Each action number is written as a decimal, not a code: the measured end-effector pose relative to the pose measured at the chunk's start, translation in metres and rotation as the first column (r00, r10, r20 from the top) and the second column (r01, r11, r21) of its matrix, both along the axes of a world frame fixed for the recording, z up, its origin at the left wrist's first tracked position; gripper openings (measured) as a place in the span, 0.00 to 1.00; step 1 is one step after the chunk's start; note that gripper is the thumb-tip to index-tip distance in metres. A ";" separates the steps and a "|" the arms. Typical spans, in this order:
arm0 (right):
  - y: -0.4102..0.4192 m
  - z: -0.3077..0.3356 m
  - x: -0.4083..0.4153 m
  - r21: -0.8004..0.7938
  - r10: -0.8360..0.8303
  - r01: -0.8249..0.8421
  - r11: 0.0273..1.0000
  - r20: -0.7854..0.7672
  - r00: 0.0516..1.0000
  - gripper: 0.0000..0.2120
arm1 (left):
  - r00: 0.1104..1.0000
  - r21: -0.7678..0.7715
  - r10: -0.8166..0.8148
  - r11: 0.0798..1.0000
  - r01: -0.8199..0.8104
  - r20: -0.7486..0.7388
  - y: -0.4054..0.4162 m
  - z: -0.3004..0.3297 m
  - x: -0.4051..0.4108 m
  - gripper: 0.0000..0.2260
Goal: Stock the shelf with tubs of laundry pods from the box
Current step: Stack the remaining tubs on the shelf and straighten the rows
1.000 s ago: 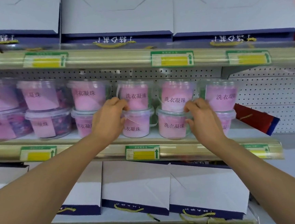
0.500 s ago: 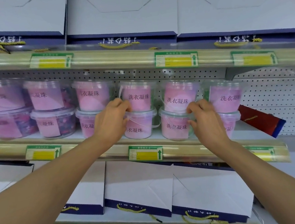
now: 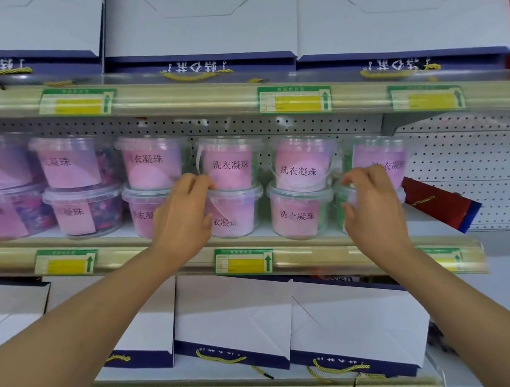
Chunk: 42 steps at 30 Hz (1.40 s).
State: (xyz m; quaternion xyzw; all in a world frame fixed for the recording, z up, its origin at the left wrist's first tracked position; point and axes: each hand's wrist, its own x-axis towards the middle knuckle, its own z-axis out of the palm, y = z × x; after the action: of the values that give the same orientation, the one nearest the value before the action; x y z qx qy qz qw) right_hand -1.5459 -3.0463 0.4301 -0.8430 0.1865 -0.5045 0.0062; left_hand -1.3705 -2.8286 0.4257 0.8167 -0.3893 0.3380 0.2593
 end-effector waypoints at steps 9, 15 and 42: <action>-0.049 -0.017 -0.036 0.156 -0.114 0.114 0.981 -0.012 0.993 0.21 | 0.990 -0.012 0.055 0.998 -0.057 -0.133 0.000 -0.037 -0.003 0.35; -0.054 -0.013 -0.032 0.131 -0.127 0.131 0.983 -0.037 0.991 0.17 | 0.982 -0.035 0.009 0.999 -0.016 -0.190 -0.001 -0.043 0.003 0.38; 0.048 -0.016 -0.003 -0.162 0.091 -0.116 0.980 -0.154 0.984 0.20 | 0.997 0.058 0.023 0.998 -0.019 -0.072 0.044 -0.026 0.009 0.25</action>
State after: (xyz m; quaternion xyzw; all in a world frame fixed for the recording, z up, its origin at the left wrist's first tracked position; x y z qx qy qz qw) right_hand -1.5485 -2.9985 0.4139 -0.8836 0.0987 -0.4546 -0.0532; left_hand -1.3611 -2.7849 0.3997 0.8397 -0.3804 0.2995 0.2461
